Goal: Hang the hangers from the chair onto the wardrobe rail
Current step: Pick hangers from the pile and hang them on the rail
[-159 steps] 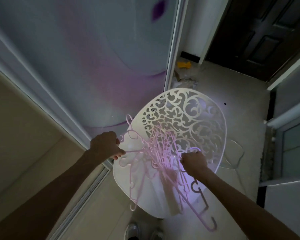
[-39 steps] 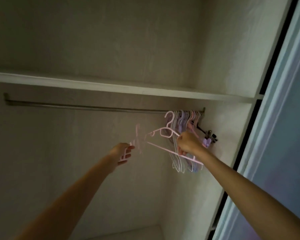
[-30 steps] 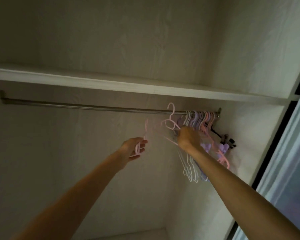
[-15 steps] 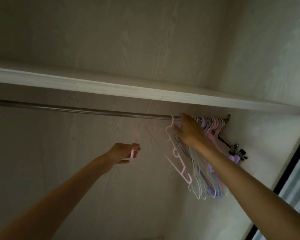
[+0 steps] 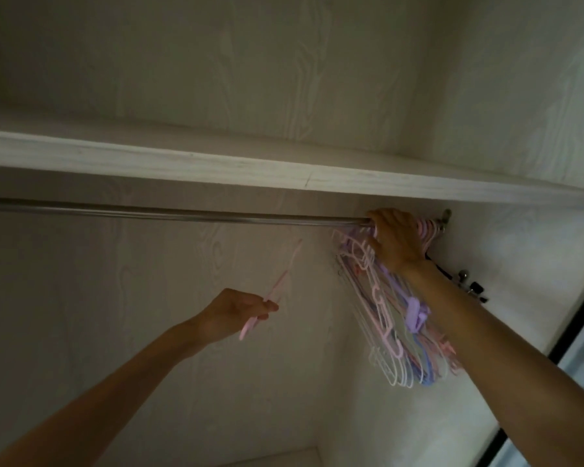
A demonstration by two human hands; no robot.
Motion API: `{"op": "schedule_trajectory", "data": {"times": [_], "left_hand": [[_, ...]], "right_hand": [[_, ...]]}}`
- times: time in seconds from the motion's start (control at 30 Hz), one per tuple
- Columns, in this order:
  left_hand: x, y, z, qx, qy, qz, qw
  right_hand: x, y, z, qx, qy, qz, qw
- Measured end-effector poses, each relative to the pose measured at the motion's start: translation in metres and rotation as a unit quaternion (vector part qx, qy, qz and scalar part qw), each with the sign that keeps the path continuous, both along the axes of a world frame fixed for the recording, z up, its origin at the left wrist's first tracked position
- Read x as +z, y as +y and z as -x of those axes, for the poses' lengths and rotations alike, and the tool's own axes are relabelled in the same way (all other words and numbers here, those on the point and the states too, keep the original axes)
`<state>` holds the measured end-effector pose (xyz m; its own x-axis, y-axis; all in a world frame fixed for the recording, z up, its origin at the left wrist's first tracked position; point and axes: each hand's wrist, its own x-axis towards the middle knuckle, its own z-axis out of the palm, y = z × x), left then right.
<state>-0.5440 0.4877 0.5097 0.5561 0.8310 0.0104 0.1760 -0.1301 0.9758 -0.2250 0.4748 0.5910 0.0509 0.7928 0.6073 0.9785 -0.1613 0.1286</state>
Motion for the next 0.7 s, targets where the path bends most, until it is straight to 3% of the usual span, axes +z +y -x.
{"op": "schedule_trajectory", "data": {"times": [0.13,0.23,0.3,0.37,0.43,0.5,0.57,0.7], "left_hand": [[0.002,-0.003,-0.002,-0.029,-0.012,-0.01,0.999],[0.006,-0.015,-0.003,-0.023,-0.031,-0.019,0.999],[0.005,-0.03,-0.005,-0.007,-0.009,-0.06,0.998],[-0.001,-0.051,-0.004,-0.011,0.043,-0.122,0.992],[-0.014,-0.072,-0.002,-0.05,0.068,-0.134,0.987],[-0.027,-0.089,-0.001,-0.074,0.115,-0.157,0.978],[-0.041,-0.104,-0.001,-0.081,0.174,-0.192,0.962],[-0.047,-0.119,-0.003,-0.063,0.255,-0.257,0.93]], "right_hand": [[0.003,-0.002,-0.002,-0.028,0.004,0.021,0.999],[-0.006,-0.017,0.033,0.03,0.029,-0.05,0.998],[-0.025,-0.03,0.069,0.066,0.126,-0.029,0.989],[-0.047,-0.044,0.106,0.052,0.314,0.115,0.941],[-0.063,-0.058,0.132,0.036,0.495,0.23,0.837],[-0.071,-0.068,0.144,0.06,0.573,0.278,0.769],[-0.077,-0.078,0.149,0.081,0.585,0.285,0.755],[-0.089,-0.085,0.144,0.068,0.582,0.274,0.762]]}}
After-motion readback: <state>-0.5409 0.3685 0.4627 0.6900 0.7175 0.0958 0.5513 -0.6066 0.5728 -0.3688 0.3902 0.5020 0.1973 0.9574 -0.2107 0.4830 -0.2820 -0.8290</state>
